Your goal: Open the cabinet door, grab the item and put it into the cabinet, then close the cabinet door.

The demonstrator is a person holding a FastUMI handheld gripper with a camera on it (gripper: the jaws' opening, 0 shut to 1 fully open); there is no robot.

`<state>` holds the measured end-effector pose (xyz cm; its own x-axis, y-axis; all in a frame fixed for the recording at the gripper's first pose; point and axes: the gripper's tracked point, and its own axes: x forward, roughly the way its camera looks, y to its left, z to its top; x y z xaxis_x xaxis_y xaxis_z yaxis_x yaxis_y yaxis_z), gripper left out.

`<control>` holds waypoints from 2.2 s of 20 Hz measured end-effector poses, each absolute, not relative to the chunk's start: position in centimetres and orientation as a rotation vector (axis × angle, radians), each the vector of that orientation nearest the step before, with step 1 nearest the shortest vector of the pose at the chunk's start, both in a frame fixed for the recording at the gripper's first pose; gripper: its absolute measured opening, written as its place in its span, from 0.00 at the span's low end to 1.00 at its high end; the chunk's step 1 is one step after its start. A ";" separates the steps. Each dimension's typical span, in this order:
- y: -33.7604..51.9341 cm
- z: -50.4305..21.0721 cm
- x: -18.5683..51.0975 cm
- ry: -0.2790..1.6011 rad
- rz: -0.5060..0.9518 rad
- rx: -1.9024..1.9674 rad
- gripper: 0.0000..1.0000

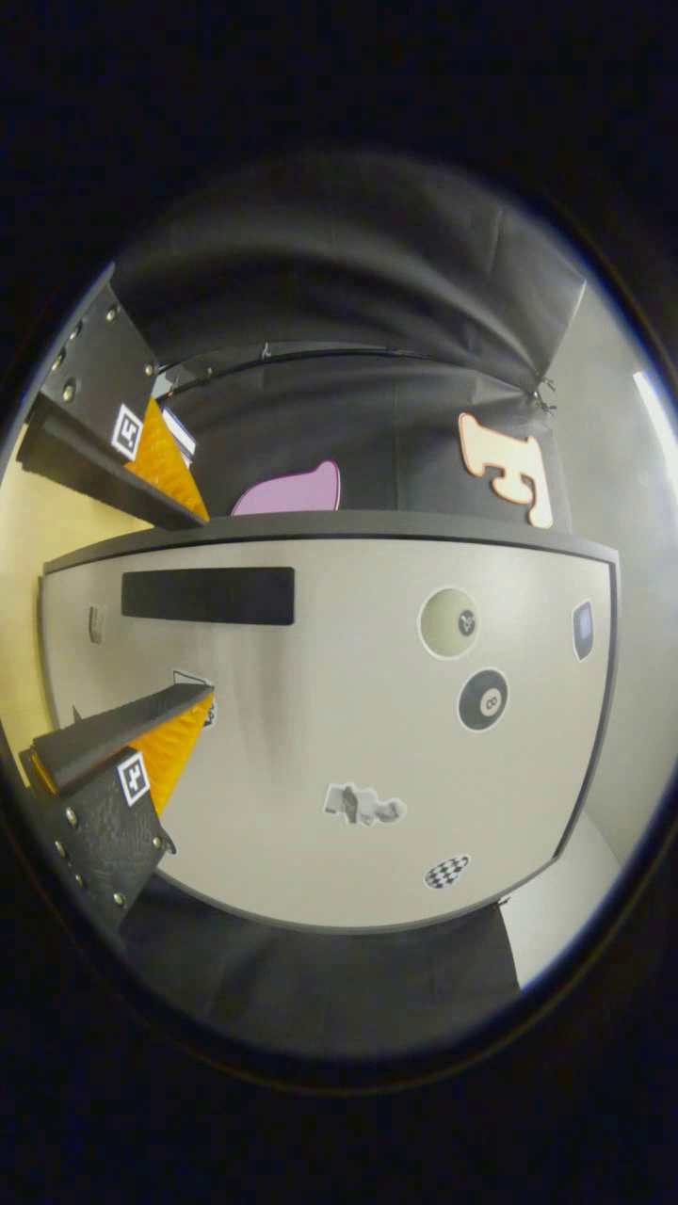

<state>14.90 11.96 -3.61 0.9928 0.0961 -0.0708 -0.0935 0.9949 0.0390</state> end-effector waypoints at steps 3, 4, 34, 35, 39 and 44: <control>12.1 -4.2 16.3 0.082 0.070 0.034 0.87; 12.3 -4.4 16.5 0.083 0.066 0.036 0.79; 10.4 -4.8 11.3 0.089 0.015 0.115 0.19; 9.9 -4.8 10.5 0.087 0.010 0.128 0.20; 8.2 -4.7 7.5 0.079 -0.006 0.159 0.19; 5.4 -4.6 3.5 0.084 0.001 0.182 0.19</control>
